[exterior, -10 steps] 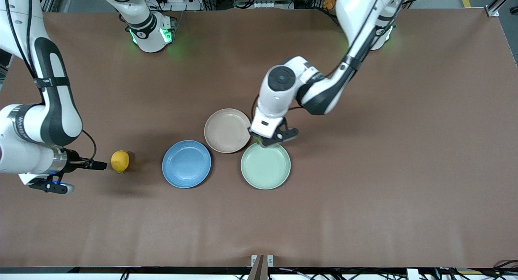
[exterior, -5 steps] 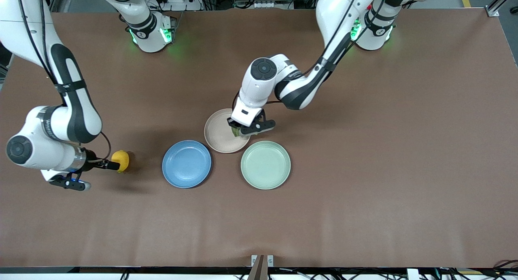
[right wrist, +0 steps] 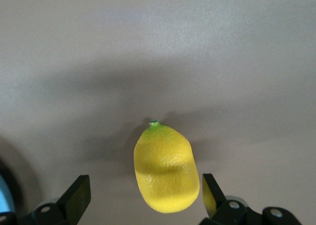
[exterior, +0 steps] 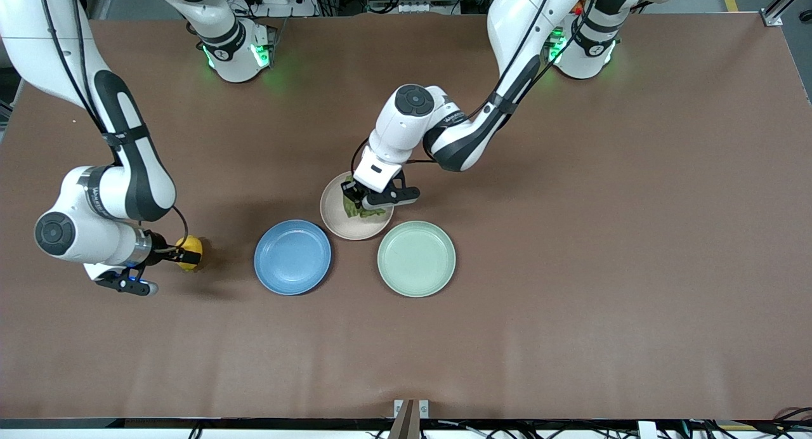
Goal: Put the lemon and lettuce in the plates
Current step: 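Carry the lettuce onto the pink plate while the right gripper grasps the lemon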
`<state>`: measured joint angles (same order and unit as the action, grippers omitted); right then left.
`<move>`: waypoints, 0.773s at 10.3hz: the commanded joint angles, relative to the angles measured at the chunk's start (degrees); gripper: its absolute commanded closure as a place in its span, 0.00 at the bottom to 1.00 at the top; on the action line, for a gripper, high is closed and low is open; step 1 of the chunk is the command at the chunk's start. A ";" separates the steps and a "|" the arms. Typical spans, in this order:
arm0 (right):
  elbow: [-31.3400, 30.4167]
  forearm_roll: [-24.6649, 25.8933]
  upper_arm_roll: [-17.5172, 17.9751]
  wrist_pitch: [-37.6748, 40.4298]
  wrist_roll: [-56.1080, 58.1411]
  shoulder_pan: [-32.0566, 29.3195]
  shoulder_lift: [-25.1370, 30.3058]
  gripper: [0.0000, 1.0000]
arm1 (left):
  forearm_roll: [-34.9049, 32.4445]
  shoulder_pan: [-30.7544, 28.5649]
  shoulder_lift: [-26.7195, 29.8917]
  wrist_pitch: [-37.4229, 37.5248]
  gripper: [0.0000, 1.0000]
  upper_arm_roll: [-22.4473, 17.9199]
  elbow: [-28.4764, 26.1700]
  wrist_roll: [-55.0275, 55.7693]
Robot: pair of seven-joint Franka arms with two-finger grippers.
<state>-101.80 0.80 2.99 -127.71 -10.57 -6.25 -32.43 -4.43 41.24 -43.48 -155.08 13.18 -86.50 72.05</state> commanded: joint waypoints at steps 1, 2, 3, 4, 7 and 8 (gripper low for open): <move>-4.45 -0.36 -0.09 -4.55 -0.68 0.19 1.32 0.00 | 0.65 1.64 -0.64 -1.19 0.74 -0.52 0.11 -0.33; -5.16 -0.01 -0.09 -5.61 -0.68 0.19 1.32 0.00 | -0.57 3.13 -0.81 -1.19 0.01 -0.52 -0.07 -0.77; -5.86 0.17 -0.09 -6.40 -0.59 0.19 1.32 0.00 | -1.11 5.41 -0.90 -1.02 0.00 -1.57 -0.50 -0.60; -6.22 0.35 -0.09 -6.76 -0.50 0.19 1.23 0.00 | -1.11 5.43 -0.64 -0.84 0.00 -2.36 -0.60 -0.60; -6.66 2.62 -0.27 -7.20 -0.33 0.10 0.88 0.00 | -2.77 4.90 2.16 6.23 0.00 -6.83 -0.51 -0.86; -7.53 2.98 -0.27 -8.33 -0.33 -0.07 0.79 0.00 | -5.39 4.99 3.30 10.98 0.00 -8.68 -0.42 -0.95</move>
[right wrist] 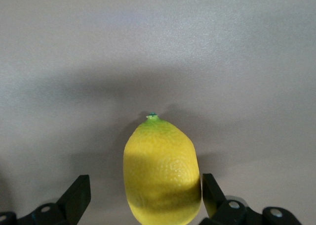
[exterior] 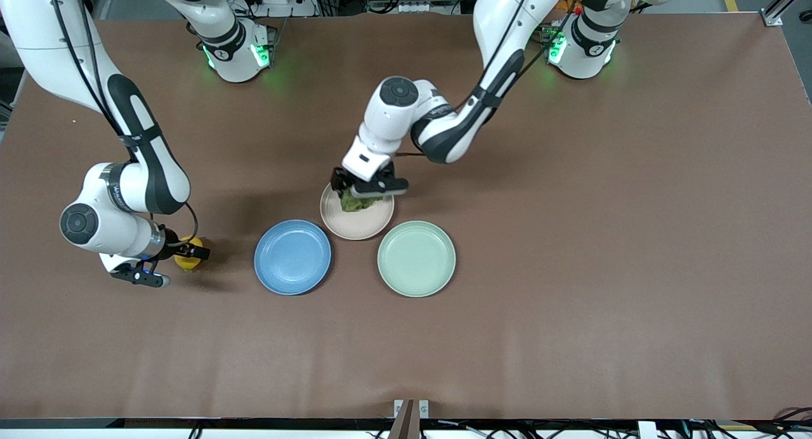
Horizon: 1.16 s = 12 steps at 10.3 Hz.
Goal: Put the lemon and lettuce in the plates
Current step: 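Carry the lettuce onto the pink plate while the right gripper grasps the lemon, then release the lettuce and raise the left gripper while the right gripper lifts the lemon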
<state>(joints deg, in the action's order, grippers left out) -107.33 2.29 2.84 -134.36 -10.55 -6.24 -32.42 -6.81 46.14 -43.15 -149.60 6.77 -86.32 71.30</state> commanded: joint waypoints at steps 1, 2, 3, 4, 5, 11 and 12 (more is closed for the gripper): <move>-2.52 1.49 -0.12 -3.26 -0.35 -0.17 0.60 0.00 | -4.51 -0.78 3.77 9.81 0.00 -2.98 -0.69 -0.20; -2.62 1.49 -0.12 -3.54 -0.35 -0.35 0.34 0.00 | -4.78 -2.62 4.82 12.46 0.00 -3.43 -0.69 -0.37; -2.53 1.49 -0.12 -3.72 -0.35 -0.35 0.25 0.06 | -4.79 -6.20 6.05 15.10 0.00 -3.43 -0.69 -1.85; -2.62 1.49 -0.12 -3.89 -0.35 -0.35 0.16 0.17 | -4.79 -8.94 7.28 19.22 0.00 -3.43 -0.69 -4.13; -2.53 1.58 -0.12 -3.89 -0.35 -0.35 0.16 0.33 | -4.79 -12.10 7.99 22.74 0.00 -3.43 -0.69 -5.72; -2.09 1.49 -0.12 -3.11 -0.44 -0.52 0.34 0.82 | -11.47 -32.22 13.52 29.28 0.00 -3.34 -0.33 -16.84; -1.92 1.49 -0.12 -2.93 -0.35 -0.35 0.77 0.86 | -10.60 -36.08 14.14 29.80 0.00 -2.91 -0.60 -22.81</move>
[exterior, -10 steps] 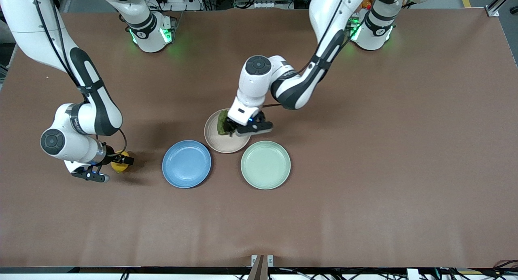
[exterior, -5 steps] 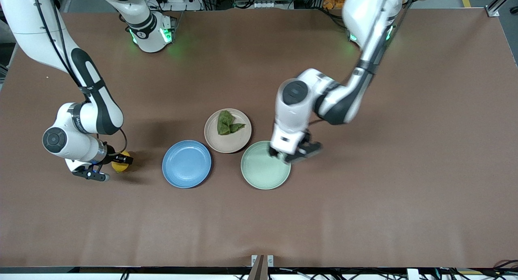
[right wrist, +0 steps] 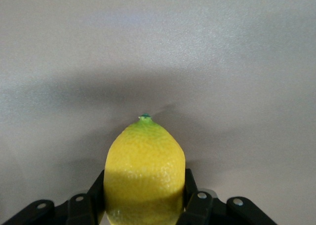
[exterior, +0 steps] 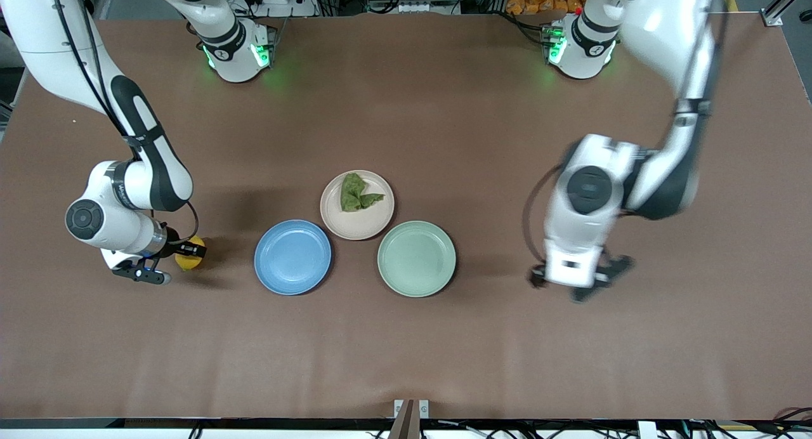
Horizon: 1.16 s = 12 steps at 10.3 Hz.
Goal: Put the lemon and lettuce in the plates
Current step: 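Release the lettuce and raise the left gripper while the right gripper lifts the lemon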
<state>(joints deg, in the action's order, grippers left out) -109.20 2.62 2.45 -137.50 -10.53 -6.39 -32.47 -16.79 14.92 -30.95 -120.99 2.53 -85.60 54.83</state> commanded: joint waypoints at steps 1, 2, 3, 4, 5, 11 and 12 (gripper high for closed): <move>0.38 1.15 0.27 0.91 -0.45 -0.12 0.92 0.86 | 0.26 -7.34 2.82 5.02 0.00 2.38 -2.37 -10.93; 1.17 1.15 0.27 2.14 -0.45 -0.12 1.01 0.87 | 2.71 -9.02 4.22 7.76 0.00 3.26 -4.38 -13.76; 2.22 1.15 0.36 4.32 -0.54 0.15 1.10 0.87 | 4.99 -9.38 7.98 7.27 0.00 3.18 -10.40 -16.74; 3.54 1.07 0.36 6.69 -0.63 0.32 1.18 0.87 | 6.93 -10.08 12.71 3.00 0.00 3.01 -17.51 -18.51; 4.33 0.98 0.62 7.94 -0.72 0.50 1.19 0.87 | 10.17 -10.35 17.72 -3.66 0.00 2.57 -25.33 -19.32; 7.41 0.28 0.62 7.95 -14.49 9.36 0.75 0.87 | 19.34 -9.47 27.88 -10.58 0.00 2.56 -35.95 -32.13; 7.77 0.28 0.62 7.95 -16.69 11.12 0.66 0.87 | 19.25 -9.65 27.97 -10.49 0.00 3.17 -35.61 -32.50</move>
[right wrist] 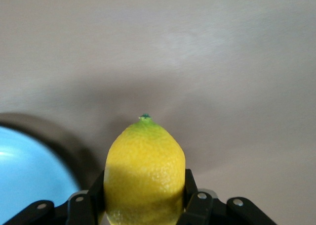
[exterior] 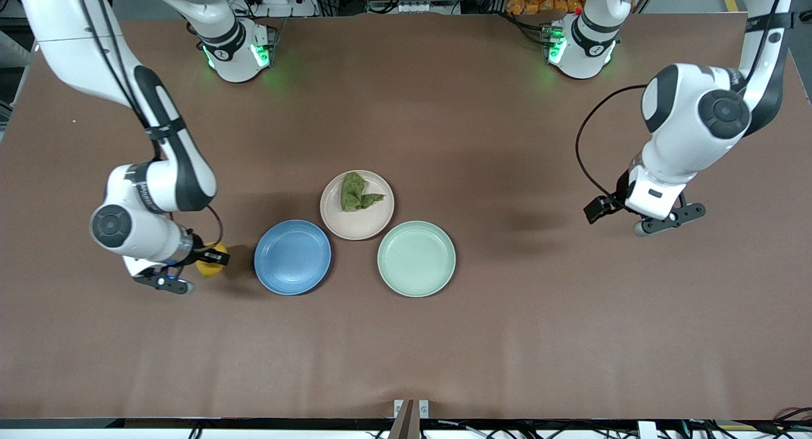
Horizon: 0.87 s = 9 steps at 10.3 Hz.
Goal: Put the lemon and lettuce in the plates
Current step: 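Lower the lemon onto the blue plate with the right gripper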
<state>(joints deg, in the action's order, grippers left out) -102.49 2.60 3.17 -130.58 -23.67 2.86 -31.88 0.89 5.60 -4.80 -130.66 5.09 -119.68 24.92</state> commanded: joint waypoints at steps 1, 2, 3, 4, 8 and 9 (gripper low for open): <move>1.15 0.21 -0.01 1.02 -5.31 3.62 0.06 0.87 | 1.49 -0.32 1.99 -0.83 0.00 0.62 -1.00 -2.68; 1.15 0.21 -0.09 1.02 -7.94 5.56 0.06 0.87 | 1.40 0.02 1.99 -0.74 0.00 0.62 -0.13 -2.94; 1.50 0.21 -0.01 0.94 -10.58 7.31 -0.11 0.87 | 1.40 -0.23 1.99 -0.74 0.00 1.49 1.01 -4.51; 1.59 0.12 -0.09 0.68 -12.95 9.16 -0.20 0.87 | 1.31 -0.32 1.82 0.31 0.00 1.59 3.03 -7.40; 2.56 0.03 -0.09 -0.90 -16.32 13.48 -2.39 0.87 | -0.08 -0.94 2.16 14.35 0.00 0.98 12.52 -12.52; 2.47 0.03 -0.09 -2.82 -16.32 14.01 -3.10 0.87 | -0.36 -2.24 2.69 18.03 0.00 1.06 14.97 -13.92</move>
<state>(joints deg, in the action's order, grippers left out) -101.63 2.57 3.31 -131.90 -39.04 16.27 -33.02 0.94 4.92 -2.92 -117.34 6.02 -107.83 13.79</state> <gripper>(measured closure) 0.379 0.000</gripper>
